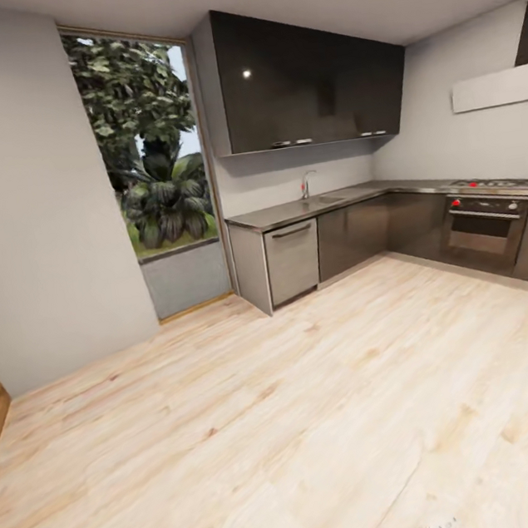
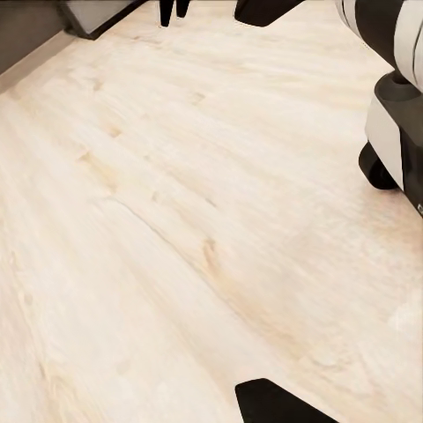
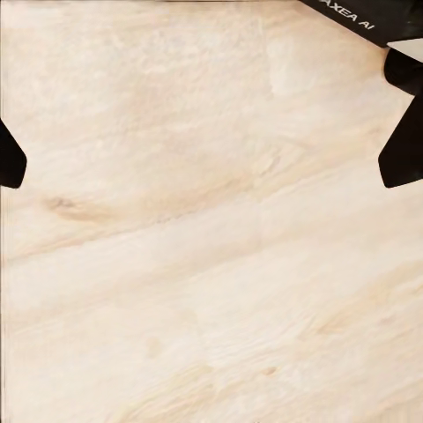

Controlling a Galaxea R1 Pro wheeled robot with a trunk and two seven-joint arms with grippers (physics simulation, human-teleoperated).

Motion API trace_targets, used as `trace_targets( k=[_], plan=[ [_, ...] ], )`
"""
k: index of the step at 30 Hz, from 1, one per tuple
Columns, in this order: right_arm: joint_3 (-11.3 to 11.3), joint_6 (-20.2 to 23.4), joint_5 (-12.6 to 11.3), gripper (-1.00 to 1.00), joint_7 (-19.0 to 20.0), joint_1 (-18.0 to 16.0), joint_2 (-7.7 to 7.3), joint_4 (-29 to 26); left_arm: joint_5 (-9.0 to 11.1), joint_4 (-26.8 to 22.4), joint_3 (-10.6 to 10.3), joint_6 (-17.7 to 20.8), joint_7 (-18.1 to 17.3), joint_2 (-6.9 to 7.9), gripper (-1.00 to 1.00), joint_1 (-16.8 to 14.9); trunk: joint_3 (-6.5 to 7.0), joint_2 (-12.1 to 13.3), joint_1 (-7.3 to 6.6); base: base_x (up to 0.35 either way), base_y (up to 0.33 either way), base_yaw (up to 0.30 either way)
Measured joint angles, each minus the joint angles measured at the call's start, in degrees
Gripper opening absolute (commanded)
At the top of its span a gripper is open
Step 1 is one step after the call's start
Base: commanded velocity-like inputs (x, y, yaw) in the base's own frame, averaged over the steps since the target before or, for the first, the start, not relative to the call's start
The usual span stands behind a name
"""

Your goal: Put the three can of soda from the living room inside the tash can in the kitchen.

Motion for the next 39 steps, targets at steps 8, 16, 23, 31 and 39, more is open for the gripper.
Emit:
trace_targets(
  k=[8, 16, 23, 31, 39],
  plan=[
    [0.0, 0.0, 0.0, 1.0, 0.0, 0.0, 0.01, 0.0, 0.0, 0.0, 0.0, 0.0, 0.0, 0.0, 1.0, 0.0, 0.0, 0.0, 0.0, 0.0, 0.0, -0.3],
    [0.0, 0.0, 0.0, 1.0, 0.0, 0.0, 0.0, 0.0, 0.0, 0.0, 0.0, 0.0, 0.0, 0.0, 1.0, 0.0, 0.0, 0.0, 0.0, 0.0, 0.0, -0.3],
    [0.0, 0.0, 0.0, 1.0, -0.1, 0.0, 0.02, 0.0, 0.0, 0.0, 0.0, 0.0, 0.0, 0.0, 1.0, 0.0, 0.0, 0.0, 0.0, 0.0, 0.0, -0.3],
    [0.0, -0.1, 0.0, 1.0, -0.1, 0.0, 0.0, 0.0, 0.0, 0.0, 0.0, 0.0, 0.0, 0.0, 1.0, 0.0, 0.0, 0.0, 0.0, 0.0, 0.0, -0.3],
    [0.0, -0.1, 0.0, 1.0, -0.1, 0.0, 0.01, 0.0, 0.0, 0.0, 0.0, 0.0, 0.0, 0.0, 1.0, 0.0, 0.0, 0.0, 0.0, 0.0, 0.0, -0.3]
  ],
)
